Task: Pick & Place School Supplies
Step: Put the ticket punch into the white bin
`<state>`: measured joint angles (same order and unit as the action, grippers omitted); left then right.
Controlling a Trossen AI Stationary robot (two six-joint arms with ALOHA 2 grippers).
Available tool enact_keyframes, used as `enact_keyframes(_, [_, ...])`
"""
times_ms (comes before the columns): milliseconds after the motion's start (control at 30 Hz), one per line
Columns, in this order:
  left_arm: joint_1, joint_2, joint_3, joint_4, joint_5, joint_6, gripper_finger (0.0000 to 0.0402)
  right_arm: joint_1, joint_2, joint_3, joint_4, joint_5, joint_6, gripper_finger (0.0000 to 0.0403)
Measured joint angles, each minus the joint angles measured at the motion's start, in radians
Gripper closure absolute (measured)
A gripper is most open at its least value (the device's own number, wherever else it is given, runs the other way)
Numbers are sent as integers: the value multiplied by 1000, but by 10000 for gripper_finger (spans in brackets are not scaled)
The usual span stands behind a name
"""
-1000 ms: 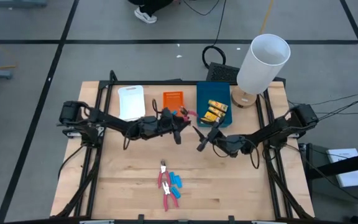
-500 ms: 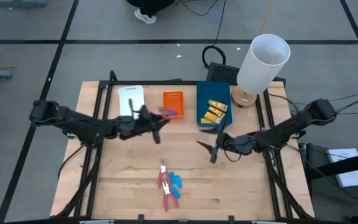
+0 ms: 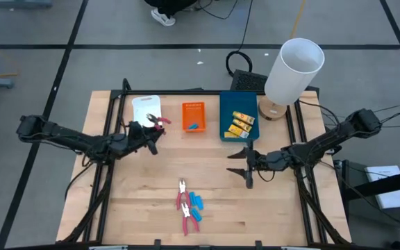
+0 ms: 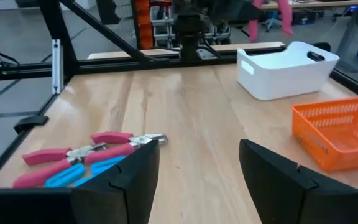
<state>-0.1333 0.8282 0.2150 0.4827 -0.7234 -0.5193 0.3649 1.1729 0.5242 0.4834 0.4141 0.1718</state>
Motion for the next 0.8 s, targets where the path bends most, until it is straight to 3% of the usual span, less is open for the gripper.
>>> enact_keyframes(433, [211,-143,4,-414,-18,-255,320,-10,-57,-78,32,4,34,193])
enact_keyframes(800, [409,-141,4,-619,95,-348,320,-11,-58,-82,43,5,28,195])
